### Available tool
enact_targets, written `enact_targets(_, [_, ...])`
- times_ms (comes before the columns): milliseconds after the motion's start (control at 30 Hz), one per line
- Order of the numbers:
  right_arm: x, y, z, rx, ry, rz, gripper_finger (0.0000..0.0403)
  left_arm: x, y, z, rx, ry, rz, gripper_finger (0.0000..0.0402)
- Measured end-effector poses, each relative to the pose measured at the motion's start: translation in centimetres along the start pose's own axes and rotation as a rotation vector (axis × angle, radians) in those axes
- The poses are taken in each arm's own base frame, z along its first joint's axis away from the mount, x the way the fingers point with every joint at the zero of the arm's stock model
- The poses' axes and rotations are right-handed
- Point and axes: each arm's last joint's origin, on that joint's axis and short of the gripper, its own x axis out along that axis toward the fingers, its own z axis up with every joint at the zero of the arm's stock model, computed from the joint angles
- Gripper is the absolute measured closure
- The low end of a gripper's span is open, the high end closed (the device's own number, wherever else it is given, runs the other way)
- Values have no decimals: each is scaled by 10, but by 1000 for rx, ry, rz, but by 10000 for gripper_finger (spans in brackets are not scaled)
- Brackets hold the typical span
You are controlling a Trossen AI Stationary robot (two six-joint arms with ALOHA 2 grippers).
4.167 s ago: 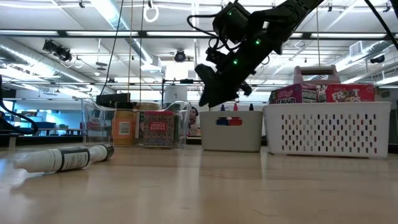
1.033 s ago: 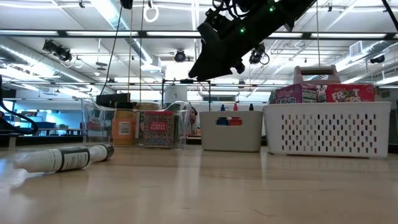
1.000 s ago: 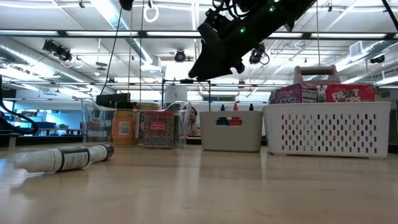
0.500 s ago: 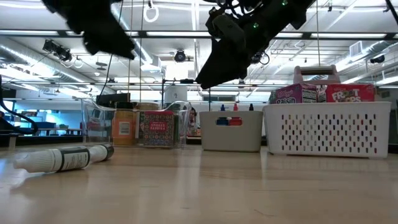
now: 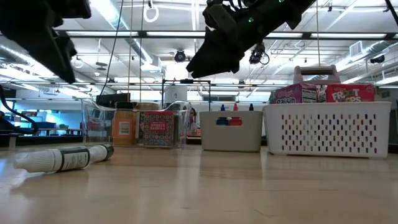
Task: Pick & Place Kitchen Items
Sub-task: Put the small black food coloring into the gray bin
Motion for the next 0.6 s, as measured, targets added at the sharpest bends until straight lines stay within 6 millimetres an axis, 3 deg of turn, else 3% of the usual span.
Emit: enact_targets(600, [0, 1, 4, -9, -43, 6, 215, 11, -17, -26, -12, 116, 30, 214])
